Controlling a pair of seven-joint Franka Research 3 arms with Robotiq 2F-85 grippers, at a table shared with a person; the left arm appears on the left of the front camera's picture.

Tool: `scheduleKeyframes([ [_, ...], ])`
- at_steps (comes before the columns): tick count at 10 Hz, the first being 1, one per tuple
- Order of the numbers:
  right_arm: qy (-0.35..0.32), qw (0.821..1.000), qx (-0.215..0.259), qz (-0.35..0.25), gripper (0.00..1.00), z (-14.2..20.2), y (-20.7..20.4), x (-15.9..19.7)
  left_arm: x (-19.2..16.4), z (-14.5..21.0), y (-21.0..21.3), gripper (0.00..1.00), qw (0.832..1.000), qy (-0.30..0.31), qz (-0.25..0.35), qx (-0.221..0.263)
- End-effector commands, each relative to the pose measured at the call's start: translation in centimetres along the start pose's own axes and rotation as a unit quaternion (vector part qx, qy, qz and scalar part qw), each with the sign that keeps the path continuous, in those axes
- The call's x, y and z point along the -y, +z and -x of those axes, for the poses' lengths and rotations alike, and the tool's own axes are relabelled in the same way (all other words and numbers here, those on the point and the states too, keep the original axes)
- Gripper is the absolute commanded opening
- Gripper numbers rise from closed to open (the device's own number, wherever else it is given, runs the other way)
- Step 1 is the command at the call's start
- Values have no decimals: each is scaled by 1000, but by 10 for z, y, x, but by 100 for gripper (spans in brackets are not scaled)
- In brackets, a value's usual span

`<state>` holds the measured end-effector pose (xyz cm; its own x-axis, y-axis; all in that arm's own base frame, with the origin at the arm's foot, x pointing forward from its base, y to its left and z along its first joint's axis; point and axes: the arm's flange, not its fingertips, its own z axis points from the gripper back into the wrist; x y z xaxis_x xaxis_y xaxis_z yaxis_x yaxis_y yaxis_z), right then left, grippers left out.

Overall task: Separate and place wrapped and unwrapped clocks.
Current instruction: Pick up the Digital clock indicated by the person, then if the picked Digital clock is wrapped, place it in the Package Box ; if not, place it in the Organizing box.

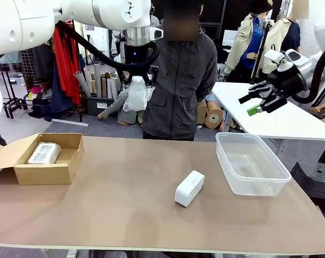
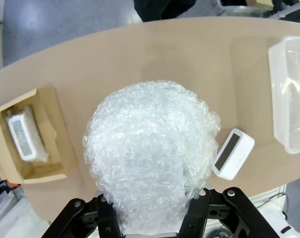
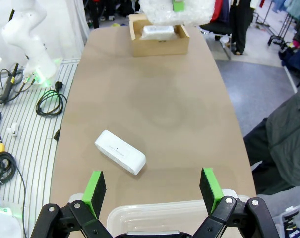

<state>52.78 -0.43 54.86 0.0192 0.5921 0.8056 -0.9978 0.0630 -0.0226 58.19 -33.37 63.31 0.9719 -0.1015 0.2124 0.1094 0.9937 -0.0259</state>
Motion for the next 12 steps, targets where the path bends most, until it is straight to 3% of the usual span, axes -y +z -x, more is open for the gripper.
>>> scheduleKeyframes([
  [1, 1, 1000, 1, 2, 100, -1, 1, -2, -1, 0, 2, 0, 1000, 3, 7, -1],
  [11, 1, 1000, 1, 2, 100, -1, 1, -2, 0, 0, -3, 0, 1000, 0, 0, -2],
  [12, 1, 1000, 1, 2, 100, -1, 1, -2, -8, 9, 2, 0, 999, -8, -29, -29],
])
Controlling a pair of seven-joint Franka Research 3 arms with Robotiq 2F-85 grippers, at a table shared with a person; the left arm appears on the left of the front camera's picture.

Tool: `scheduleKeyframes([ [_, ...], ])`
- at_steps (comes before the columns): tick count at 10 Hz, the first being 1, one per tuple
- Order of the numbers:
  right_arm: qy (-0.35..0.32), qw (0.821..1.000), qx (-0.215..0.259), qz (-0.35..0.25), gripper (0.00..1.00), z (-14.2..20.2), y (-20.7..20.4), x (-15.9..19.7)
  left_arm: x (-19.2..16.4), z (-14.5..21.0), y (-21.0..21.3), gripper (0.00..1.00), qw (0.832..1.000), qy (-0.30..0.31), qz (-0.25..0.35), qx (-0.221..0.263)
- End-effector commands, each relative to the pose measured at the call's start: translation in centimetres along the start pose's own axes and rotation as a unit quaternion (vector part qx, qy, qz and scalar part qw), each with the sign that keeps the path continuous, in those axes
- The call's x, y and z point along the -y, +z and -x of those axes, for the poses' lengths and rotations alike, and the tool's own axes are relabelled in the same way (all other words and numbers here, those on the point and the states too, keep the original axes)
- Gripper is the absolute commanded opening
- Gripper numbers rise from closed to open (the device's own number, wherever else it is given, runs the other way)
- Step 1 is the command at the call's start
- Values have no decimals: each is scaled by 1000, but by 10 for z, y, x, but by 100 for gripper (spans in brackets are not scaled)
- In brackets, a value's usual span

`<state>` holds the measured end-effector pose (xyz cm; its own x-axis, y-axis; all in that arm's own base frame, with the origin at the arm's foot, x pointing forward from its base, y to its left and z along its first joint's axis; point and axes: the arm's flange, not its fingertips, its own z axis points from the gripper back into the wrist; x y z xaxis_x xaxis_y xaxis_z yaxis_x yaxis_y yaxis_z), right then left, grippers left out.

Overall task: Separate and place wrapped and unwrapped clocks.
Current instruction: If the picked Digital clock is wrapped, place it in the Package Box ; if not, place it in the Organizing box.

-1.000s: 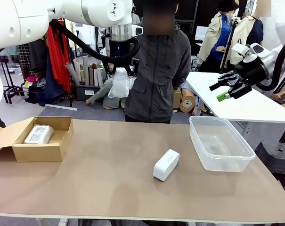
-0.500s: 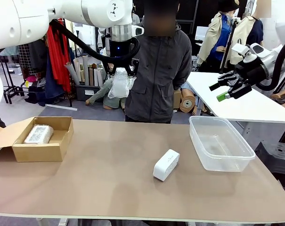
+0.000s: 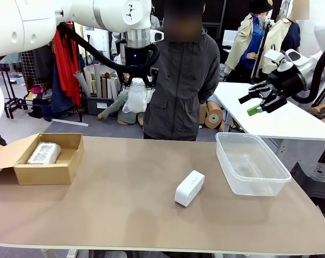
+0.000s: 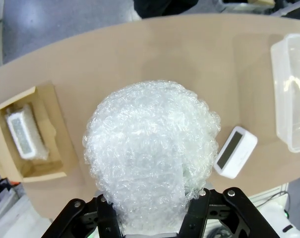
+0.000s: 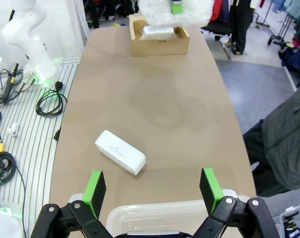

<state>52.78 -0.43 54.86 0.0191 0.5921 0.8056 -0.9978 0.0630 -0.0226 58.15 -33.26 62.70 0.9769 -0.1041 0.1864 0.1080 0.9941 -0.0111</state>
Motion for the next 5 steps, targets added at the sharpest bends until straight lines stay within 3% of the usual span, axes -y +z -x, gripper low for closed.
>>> scheduleKeyframes([
  [1, 1, 1000, 1, 2, 100, -1, 1, -2, -18, 17, 17, 0, 998, -17, -41, -46],
  [5, 1, 1000, 1, 2, 100, -1, 1, -2, -48, 49, 37, 0, 989, 5, -126, -77],
])
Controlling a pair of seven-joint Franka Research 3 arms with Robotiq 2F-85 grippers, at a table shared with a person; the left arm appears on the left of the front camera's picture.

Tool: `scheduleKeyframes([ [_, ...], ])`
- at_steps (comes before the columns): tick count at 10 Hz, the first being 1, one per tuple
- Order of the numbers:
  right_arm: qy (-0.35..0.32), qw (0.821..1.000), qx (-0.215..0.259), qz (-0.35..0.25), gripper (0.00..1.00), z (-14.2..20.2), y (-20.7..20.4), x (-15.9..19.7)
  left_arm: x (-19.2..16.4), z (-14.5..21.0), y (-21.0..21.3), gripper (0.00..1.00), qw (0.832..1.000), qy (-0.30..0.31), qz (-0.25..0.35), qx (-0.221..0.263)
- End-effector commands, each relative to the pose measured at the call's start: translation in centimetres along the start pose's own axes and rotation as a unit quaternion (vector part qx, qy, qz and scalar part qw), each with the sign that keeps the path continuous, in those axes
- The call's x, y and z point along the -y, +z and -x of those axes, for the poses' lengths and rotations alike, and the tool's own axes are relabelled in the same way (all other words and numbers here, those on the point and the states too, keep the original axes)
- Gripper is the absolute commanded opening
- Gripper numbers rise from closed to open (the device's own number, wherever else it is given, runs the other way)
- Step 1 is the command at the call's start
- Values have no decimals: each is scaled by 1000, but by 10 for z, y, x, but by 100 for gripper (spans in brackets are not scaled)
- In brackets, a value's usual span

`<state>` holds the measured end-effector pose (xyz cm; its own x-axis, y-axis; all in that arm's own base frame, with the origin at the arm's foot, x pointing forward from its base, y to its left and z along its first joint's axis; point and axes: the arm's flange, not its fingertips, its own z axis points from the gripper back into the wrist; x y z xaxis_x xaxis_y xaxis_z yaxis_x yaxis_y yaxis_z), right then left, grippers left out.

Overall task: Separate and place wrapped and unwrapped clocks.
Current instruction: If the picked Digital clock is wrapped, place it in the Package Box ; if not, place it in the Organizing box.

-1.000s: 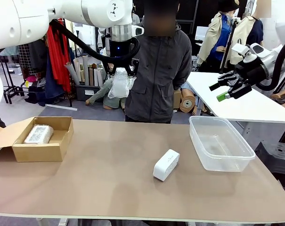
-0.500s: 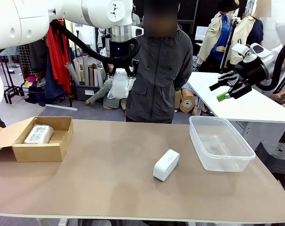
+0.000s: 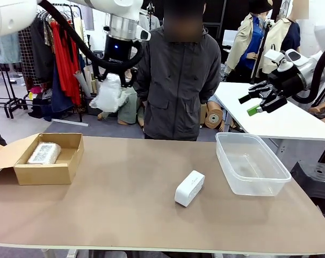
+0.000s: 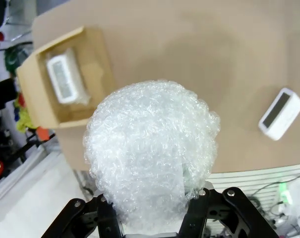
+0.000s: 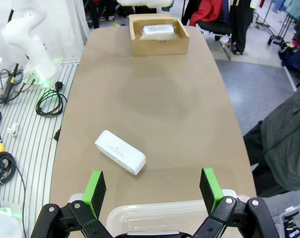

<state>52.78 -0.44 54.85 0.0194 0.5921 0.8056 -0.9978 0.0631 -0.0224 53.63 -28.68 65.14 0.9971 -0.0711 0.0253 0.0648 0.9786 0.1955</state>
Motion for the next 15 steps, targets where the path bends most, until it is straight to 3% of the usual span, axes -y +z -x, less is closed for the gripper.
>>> scheduleKeyframes([
  [1, 1, 1000, 1, 2, 100, -1, 1, -2, -18, 11, -5, 0, 999, -10, -47, -7],
  [7, 1, 1000, 1, 2, 100, -1, 1, -2, -91, 56, -36, 0, 981, 43, -177, -64],
  [10, 1, 1000, 1, 2, 100, -1, 1, -2, -122, 64, -65, 0, 981, 4, -186, 57],
  [15, 1, 1000, 1, 2, 100, -1, 1, -2, -164, 63, -93, 0, 983, 81, -51, 156],
])
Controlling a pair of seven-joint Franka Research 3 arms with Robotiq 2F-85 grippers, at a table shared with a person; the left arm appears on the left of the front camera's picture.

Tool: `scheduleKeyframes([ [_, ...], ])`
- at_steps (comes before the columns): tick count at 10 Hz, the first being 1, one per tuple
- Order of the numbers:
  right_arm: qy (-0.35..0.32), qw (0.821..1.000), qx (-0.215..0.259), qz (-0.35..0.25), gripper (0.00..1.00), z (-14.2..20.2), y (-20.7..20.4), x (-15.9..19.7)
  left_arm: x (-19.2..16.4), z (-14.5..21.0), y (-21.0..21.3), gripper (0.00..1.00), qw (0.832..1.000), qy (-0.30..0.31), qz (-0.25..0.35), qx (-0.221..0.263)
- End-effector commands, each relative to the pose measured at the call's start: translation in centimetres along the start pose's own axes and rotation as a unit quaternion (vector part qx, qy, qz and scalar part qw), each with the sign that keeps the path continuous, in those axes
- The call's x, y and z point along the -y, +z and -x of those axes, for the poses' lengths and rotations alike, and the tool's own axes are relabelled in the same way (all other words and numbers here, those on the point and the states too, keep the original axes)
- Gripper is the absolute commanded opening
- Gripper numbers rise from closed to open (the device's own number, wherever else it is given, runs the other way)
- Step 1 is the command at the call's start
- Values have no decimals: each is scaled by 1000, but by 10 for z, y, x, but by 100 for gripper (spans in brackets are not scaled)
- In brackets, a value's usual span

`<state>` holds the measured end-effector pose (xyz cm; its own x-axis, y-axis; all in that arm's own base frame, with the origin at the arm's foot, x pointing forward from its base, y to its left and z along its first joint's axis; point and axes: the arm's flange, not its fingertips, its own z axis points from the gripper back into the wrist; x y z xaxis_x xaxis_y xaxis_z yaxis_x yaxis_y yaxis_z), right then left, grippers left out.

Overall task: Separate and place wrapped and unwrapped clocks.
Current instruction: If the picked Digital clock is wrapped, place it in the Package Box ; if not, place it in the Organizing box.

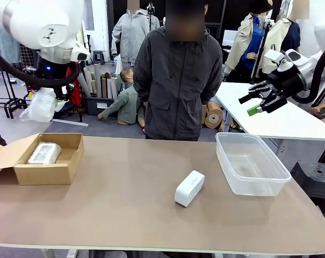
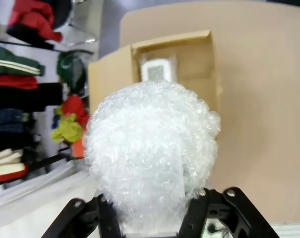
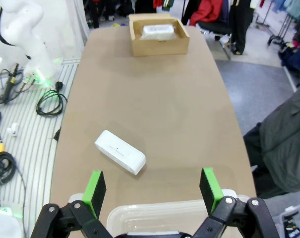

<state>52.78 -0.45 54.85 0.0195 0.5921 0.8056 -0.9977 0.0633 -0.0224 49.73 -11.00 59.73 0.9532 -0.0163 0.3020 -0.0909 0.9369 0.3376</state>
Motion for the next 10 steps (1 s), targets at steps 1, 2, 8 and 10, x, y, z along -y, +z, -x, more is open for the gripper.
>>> scheduleKeyframes([
  [1, 1, 1000, 1, 2, 100, -1, 0, -2, -5, 10, -11, 0, 997, 40, 54, 35],
  [2, 1, 1000, 1, 2, 100, -1, 0, -2, -8, 5, -16, 0, 995, 53, 77, 41],
  [8, 1, 1000, 1, 2, 100, -1, 0, -2, -6, -2, -8, 0, 998, 41, 51, 25],
  [10, 1, 1000, 1, 2, 100, -1, 0, -2, -1, -1, -12, 0, 997, 44, 62, 19],
])
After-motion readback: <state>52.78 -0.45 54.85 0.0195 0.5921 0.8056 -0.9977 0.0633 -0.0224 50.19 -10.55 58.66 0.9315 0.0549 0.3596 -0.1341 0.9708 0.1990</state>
